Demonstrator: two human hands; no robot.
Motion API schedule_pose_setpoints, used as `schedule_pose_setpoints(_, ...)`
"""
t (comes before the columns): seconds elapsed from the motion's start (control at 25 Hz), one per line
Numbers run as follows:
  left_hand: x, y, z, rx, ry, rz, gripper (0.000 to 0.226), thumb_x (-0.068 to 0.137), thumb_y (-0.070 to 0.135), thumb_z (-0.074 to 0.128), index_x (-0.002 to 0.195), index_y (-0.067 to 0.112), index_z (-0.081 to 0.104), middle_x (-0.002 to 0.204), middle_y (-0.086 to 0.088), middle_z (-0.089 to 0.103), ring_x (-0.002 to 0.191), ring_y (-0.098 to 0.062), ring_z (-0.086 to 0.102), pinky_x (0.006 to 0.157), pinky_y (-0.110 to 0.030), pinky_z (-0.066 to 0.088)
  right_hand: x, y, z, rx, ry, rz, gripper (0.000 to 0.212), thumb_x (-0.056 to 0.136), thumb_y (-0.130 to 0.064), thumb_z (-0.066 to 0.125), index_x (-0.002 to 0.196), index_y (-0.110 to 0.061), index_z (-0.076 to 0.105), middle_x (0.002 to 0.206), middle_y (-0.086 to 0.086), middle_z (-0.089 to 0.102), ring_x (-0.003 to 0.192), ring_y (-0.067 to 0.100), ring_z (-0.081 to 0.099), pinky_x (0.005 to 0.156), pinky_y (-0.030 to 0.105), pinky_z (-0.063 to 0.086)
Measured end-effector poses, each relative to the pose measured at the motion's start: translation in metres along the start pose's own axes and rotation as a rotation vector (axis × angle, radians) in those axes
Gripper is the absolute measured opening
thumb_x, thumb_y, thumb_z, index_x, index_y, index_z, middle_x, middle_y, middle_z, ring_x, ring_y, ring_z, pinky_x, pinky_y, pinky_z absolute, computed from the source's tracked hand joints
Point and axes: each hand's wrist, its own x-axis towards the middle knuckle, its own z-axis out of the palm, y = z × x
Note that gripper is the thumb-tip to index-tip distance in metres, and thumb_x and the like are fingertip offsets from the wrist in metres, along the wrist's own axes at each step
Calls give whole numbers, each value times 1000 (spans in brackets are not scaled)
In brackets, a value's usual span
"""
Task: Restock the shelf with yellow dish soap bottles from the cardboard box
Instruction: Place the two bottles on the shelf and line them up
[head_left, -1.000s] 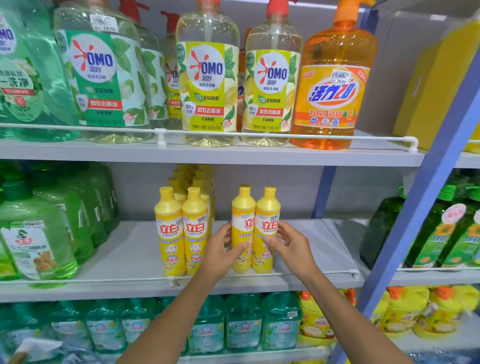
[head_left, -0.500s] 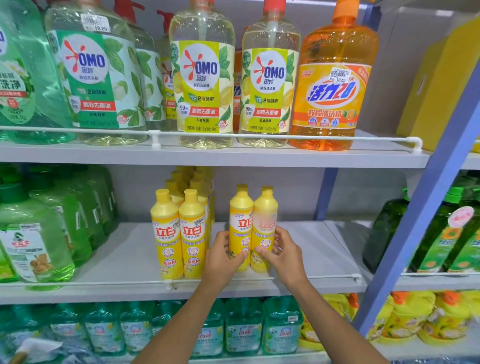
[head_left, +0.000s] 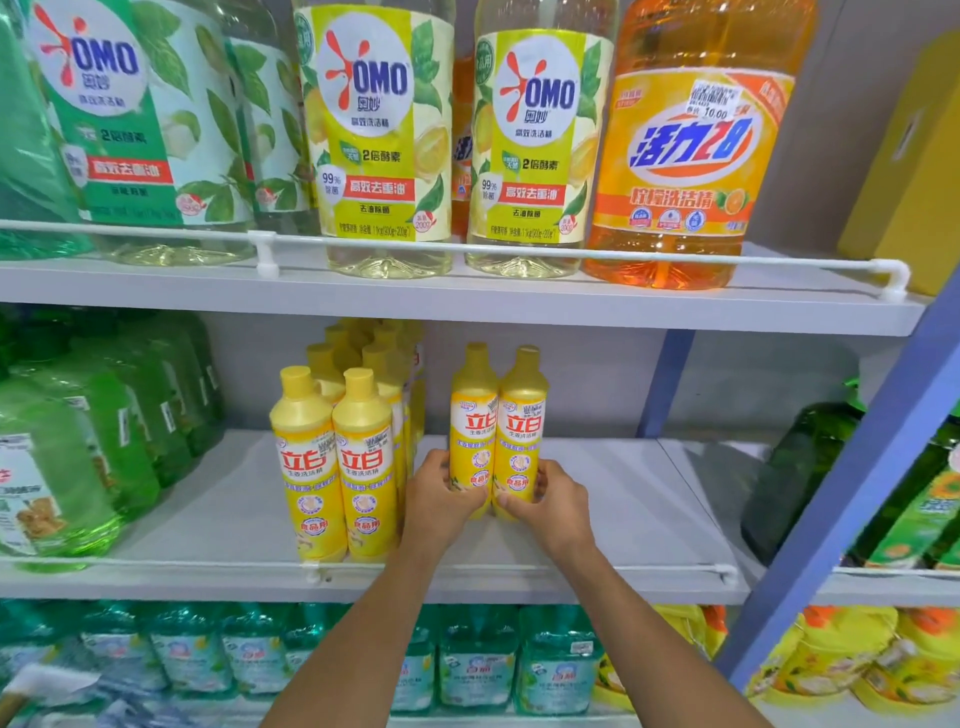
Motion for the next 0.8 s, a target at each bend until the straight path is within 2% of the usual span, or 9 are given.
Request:
schedule_pose_setpoints(0.2, 30, -9, 20, 9, 95, -44, 53, 57, 36, 92, 97, 30, 58, 91, 11, 74, 81, -8, 72, 74, -36, 63, 37, 18, 10, 91, 19, 7, 50, 66, -28, 93, 106, -30, 62, 94, -17, 72, 84, -2, 70, 83, 27, 60)
schedule_pose_setpoints(0.32, 47, -16, 28, -1, 127, -10, 44, 63, 29, 91, 94, 32, 60, 90, 9, 74, 82, -9, 72, 74, -36, 62, 55, 31, 16, 137, 16, 6, 53, 64, -29, 95, 106, -29, 64, 94, -16, 75, 83, -3, 71, 78, 20, 58)
schedule_pose_setpoints(0.48, 62, -22, 33, -30, 161, 34, 37, 69, 26, 89, 92, 37, 62, 90, 14, 72, 84, -4, 71, 70, -19, 57, 76, 39, 24, 158, 35, -17, 47, 65, -24, 95, 100, -29, 64, 88, -19, 73, 79, -9, 69, 71, 8, 52)
schedule_pose_setpoints(0.56, 69, -23, 36, -57, 176, 39, 37, 70, 18, 88, 93, 34, 64, 89, 11, 73, 85, -6, 71, 69, -14, 56, 86, 42, 27, 148, 33, -37, 48, 64, -25, 95, 102, -27, 65, 89, -18, 73, 80, -10, 69, 73, 9, 53)
schedule_pose_setpoints(0.68, 81, -26, 38, -56, 181, 27, 35, 70, 14, 89, 92, 27, 65, 89, 6, 74, 85, -9, 72, 74, -21, 59, 99, 46, 31, 138, 33, -39, 45, 65, -23, 94, 98, -27, 64, 87, -20, 71, 75, -12, 67, 69, 7, 51)
schedule_pose_setpoints(0.8, 93, -30, 41, -66, 184, 14, 34, 70, 13, 90, 96, 19, 69, 95, 1, 76, 83, -7, 72, 75, -23, 59, 112, 49, 36, 120, 41, -35, 45, 64, -31, 94, 96, -30, 64, 89, -16, 73, 80, -5, 70, 76, 19, 58)
